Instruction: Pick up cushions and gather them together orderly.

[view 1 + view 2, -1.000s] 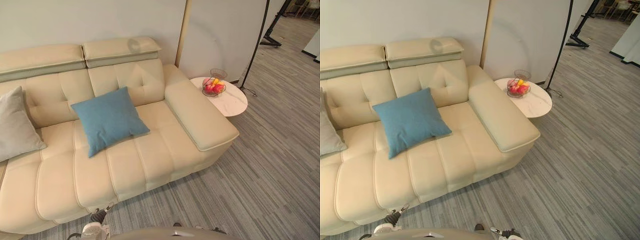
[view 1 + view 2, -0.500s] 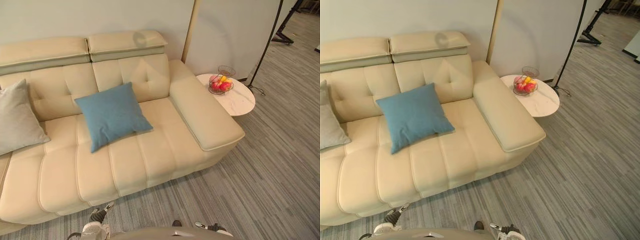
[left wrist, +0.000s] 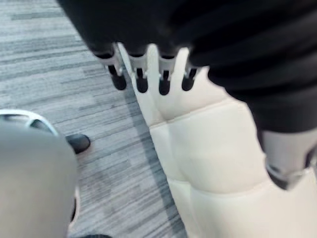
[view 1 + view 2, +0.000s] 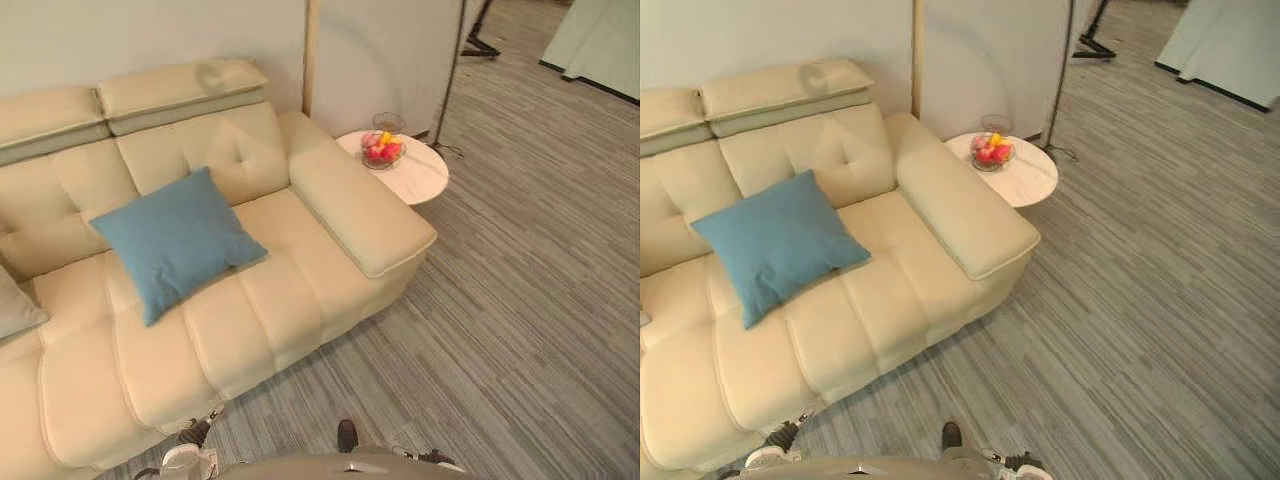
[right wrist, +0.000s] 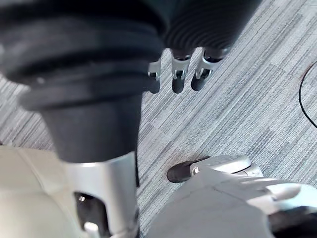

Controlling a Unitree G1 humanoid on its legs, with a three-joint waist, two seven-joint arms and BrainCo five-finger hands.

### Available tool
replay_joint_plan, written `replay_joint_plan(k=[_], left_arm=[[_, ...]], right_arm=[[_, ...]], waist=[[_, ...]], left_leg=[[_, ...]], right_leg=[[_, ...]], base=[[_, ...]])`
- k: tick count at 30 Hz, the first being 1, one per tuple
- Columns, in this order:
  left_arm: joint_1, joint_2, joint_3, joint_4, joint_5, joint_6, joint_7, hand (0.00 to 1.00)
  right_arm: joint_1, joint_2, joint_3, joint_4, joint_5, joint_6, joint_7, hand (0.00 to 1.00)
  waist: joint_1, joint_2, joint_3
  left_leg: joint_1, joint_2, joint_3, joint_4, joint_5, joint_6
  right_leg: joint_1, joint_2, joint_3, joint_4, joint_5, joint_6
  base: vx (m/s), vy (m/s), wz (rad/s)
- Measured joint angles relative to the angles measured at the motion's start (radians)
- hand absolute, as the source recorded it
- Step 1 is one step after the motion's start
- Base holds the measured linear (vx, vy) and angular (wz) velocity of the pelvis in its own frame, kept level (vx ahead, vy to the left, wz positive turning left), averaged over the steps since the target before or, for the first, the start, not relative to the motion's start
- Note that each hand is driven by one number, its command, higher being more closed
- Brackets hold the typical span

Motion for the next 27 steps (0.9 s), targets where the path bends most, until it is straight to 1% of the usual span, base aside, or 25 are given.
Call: replay_joint_plan(k=[1,2,3,4,5,6,8,9,10,11,13,14,15,16,17,18,19,20,21,22,23,24,25,26,27], left_arm=[[0.0,0.0,0.003,0.0,-0.001,0.0,0.0,0.0],[-0.001,0.0,0.003,0.0,-0.001,0.0,0.0,0.0],[-0.002,-0.002,-0.001,0.001,-0.002,0.0,0.0,0.0],[-0.006,-0.008,-0.003,0.003,-0.003,0.0,0.0,0.0],[-0.012,-0.012,-0.003,0.01,-0.012,0.0,0.0,0.0],[-0.02,-0.013,-0.003,0.011,-0.016,0.0,0.0,0.0],[-0.016,-0.012,-0.002,0.011,-0.018,0.0,0.0,0.0],[-0.016,-0.011,-0.001,0.011,-0.018,0.0,0.0,0.0],[-0.016,-0.011,-0.001,0.011,-0.018,0.0,0.0,0.0],[-0.016,-0.012,-0.002,0.011,-0.018,0.0,0.0,0.0],[-0.016,-0.013,-0.002,0.011,-0.018,0.0,0.0,0.0],[-0.017,-0.013,-0.002,0.01,-0.018,0.0,0.0,0.0],[-0.007,-0.011,-0.003,0.009,-0.017,0.0,0.0,0.0],[-0.002,-0.01,-0.005,0.007,-0.017,0.0,0.0,0.0],[-0.004,-0.01,-0.006,0.007,-0.017,0.0,0.0,0.0],[0.0,-0.012,-0.028,0.007,-0.017,0.0,0.0,0.0],[-0.002,-0.013,-0.044,0.007,-0.017,0.0,0.0,0.0],[-0.011,-0.014,-0.062,0.007,-0.017,0.0,0.0,0.0],[-0.013,-0.014,-0.073,0.008,-0.016,0.0,-0.001,0.0],[-0.026,-0.019,-0.087,0.009,-0.016,0.001,-0.002,0.0],[-0.038,-0.026,-0.089,0.008,-0.016,0.001,-0.002,0.0],[-0.047,-0.03,-0.09,0.008,-0.016,0.001,-0.002,0.0],[-0.05,-0.031,-0.091,0.008,-0.014,0.001,-0.002,0.0],[-0.049,-0.032,-0.09,0.007,-0.01,0.001,-0.002,0.0],[-0.048,-0.033,-0.092,0.007,-0.006,0.001,-0.002,0.0]], right_arm=[[-0.005,-0.002,0.0,0.0,0.0,0.0,0.0,0.0],[-0.011,-0.004,0.0,0.0,0.0,0.0,0.0,0.0],[-0.02,-0.008,0.001,0.0,0.0,-0.001,0.0,0.0],[-0.028,-0.016,0.001,0.0,0.0,-0.001,0.0,0.0],[-0.028,-0.021,0.0,0.0,0.0,-0.001,0.0,0.0],[-0.028,-0.021,0.0,0.0,0.0,0.0,0.0,0.0],[-0.033,-0.021,0.002,-0.001,0.0,0.002,0.0,0.0],[-0.036,-0.02,0.005,-0.002,-0.001,0.006,-0.001,0.0],[-0.038,-0.02,0.009,-0.005,-0.001,0.008,-0.001,0.0],[-0.042,-0.02,0.017,-0.01,-0.001,0.01,-0.001,0.0],[-0.047,-0.025,0.033,-0.011,-0.001,0.01,-0.001,0.0],[-0.055,-0.026,0.036,-0.019,-0.001,0.01,-0.001,0.0],[-0.045,-0.025,0.042,-0.033,0.0,0.008,-0.003,0.0],[-0.041,-0.024,0.045,-0.039,-0.001,0.005,-0.014,0.0],[-0.042,-0.026,0.048,-0.039,0.0,0.004,-0.02,0.0],[-0.045,-0.044,0.051,-0.038,-0.001,-0.003,-0.024,0.0],[-0.046,-0.051,0.051,-0.038,-0.001,-0.003,-0.024,0.0],[-0.045,-0.059,0.051,-0.038,-0.001,-0.003,-0.024,0.0],[-0.048,-0.061,0.051,-0.038,-0.001,-0.002,-0.024,0.0],[-0.057,-0.064,0.05,-0.038,-0.001,-0.002,-0.024,0.0],[-0.061,-0.067,0.048,-0.038,-0.001,-0.002,-0.025,0.0],[-0.062,-0.069,0.047,-0.037,-0.001,-0.002,-0.025,0.0],[-0.06,-0.068,0.046,-0.036,-0.001,-0.001,-0.024,0.0],[-0.059,-0.067,0.047,-0.036,-0.001,-0.001,-0.024,0.0],[-0.059,-0.065,0.049,-0.036,0.0,-0.001,-0.023,0.0]], waist=[[0.003,-0.003,0.001],[0.003,-0.001,0.003],[0.004,0.003,0.007],[0.002,0.016,0.015],[-0.005,0.027,0.023],[-0.008,0.031,0.025],[-0.006,0.03,0.026],[-0.004,0.028,0.027],[-0.004,0.027,0.028],[-0.005,0.029,0.029],[-0.006,0.046,0.038],[-0.008,0.05,0.041],[-0.017,0.052,0.042],[-0.023,0.054,0.042],[-0.024,0.055,0.042],[-0.023,0.07,0.039],[-0.023,0.076,0.038],[-0.022,0.078,0.036],[-0.023,0.078,0.036],[-0.023,0.092,0.043],[-0.024,0.1,0.047],[-0.029,0.103,0.049],[-0.037,0.102,0.049],[-0.04,0.102,0.049],[-0.042,0.102,0.049]], left_leg=[[-0.011,-0.006,-0.069,0.031,-0.008,0.02],[-0.018,-0.007,-0.114,0.044,-0.012,0.025],[-0.024,-0.012,-0.172,0.054,-0.021,0.035],[-0.022,-0.011,-0.191,0.059,-0.039,0.033],[-0.014,-0.01,-0.175,0.058,-0.055,0.035],[-0.006,-0.011,-0.141,0.057,-0.067,0.035],[0.012,-0.011,-0.073,0.055,-0.082,0.034],[0.028,-0.011,-0.013,0.055,-0.093,0.031],[0.034,-0.011,0.013,0.056,-0.098,0.03],[0.044,-0.009,0.069,0.059,-0.105,0.028],[0.048,0.005,0.143,0.059,-0.107,0.027],[0.057,0.019,0.179,0.06,-0.107,0.026],[0.069,0.023,0.197,0.062,-0.107,0.026],[0.085,0.03,0.207,0.065,-0.106,0.026],[0.093,0.033,0.209,0.068,-0.106,0.026],[0.105,0.055,0.231,0.08,-0.106,0.026],[0.107,0.06,0.237,0.08,-0.106,0.026],[0.108,0.066,0.249,0.079,-0.106,0.026],[0.108,0.068,0.253,0.078,-0.104,0.025],[0.109,0.072,0.256,0.077,-0.089,0.016],[0.111,0.07,0.259,0.078,-0.07,0.014],[0.125,0.065,0.277,0.085,-0.031,0.005],[0.132,0.073,0.287,0.121,-0.005,0.002],[0.131,0.084,0.291,0.162,0.003,-0.008],[0.107,0.126,0.291,0.293,0.021,-0.011]], right_leg=[[-0.015,0.011,0.04,0.0,0.0,0.0],[-0.026,0.016,0.057,0.0,0.004,-0.002],[-0.039,0.022,0.087,0.0,0.009,-0.006],[-0.054,0.03,0.111,0.0,0.018,-0.005],[-0.062,0.037,0.129,0.0,0.027,-0.001],[-0.074,0.044,0.161,0.0,0.039,-0.005],[-0.091,0.059,0.214,0.001,0.045,-0.006],[-0.106,0.068,0.231,0.001,0.056,-0.021],[-0.112,0.073,0.237,0.001,0.061,-0.026],[-0.13,0.08,0.225,0.001,0.073,-0.042],[-0.155,0.074,0.096,0.021,0.059,-0.094],[-0.188,0.06,-0.042,0.08,0.026,-0.142],[-0.213,0.037,-0.178,0.142,-0.001,-0.175],[-0.222,0.014,-0.295,0.192,-0.015,-0.194],[-0.223,0.003,-0.347,0.21,-0.022,-0.203],[-0.226,-0.037,-0.53,0.274,-0.072,-0.207],[-0.228,-0.047,-0.58,0.292,-0.085,-0.196],[-0.242,-0.049,-0.612,0.314,-0.101,-0.17],[-0.254,-0.038,-0.598,0.319,-0.104,-0.166],[-0.268,-0.021,-0.571,0.319,-0.106,-0.164],[-0.278,-0.009,-0.551,0.321,-0.109,-0.168],[-0.28,-0.001,-0.526,0.332,-0.116,-0.17],[-0.273,0.006,-0.504,0.345,-0.131,-0.162],[-0.268,0.013,-0.491,0.352,-0.145,-0.155],[-0.253,0.024,-0.449,0.345,-0.16,-0.152]], base=[[-0.01,-0.03,-0.88],[0.04,-0.074,-0.93],[0.05,-0.061,-0.94],[0.04,-0.051,-1.01],[-0.01,0.024,-0.97],[-0.03,0.038,-0.79],[-0.04,0.036,-1.12],[-0.04,0.026,-1.33],[-0.04,0.015,-1.4],[-0.03,-0.016,-1.29],[-0.01,-0.036,-1.21],[0.03,-0.044,-0.99],[0.06,-0.064,-1.04],[0.08,-0.053,-0.76],[0.16,-0.113,-1.05],[0.16,-0.115,-0.95],[0.21,-0.142,-1.15],[0.15,-0.094,-0.74],[0.17,-0.121,-0.81],[0.15,-0.117,-0.68],[0.19,-0.127,-0.83],[0.21,-0.113,-0.76],[0.18,-0.089,-0.65],[0.18,-0.078,-0.66],[0.15,-0.041,-0.82]])
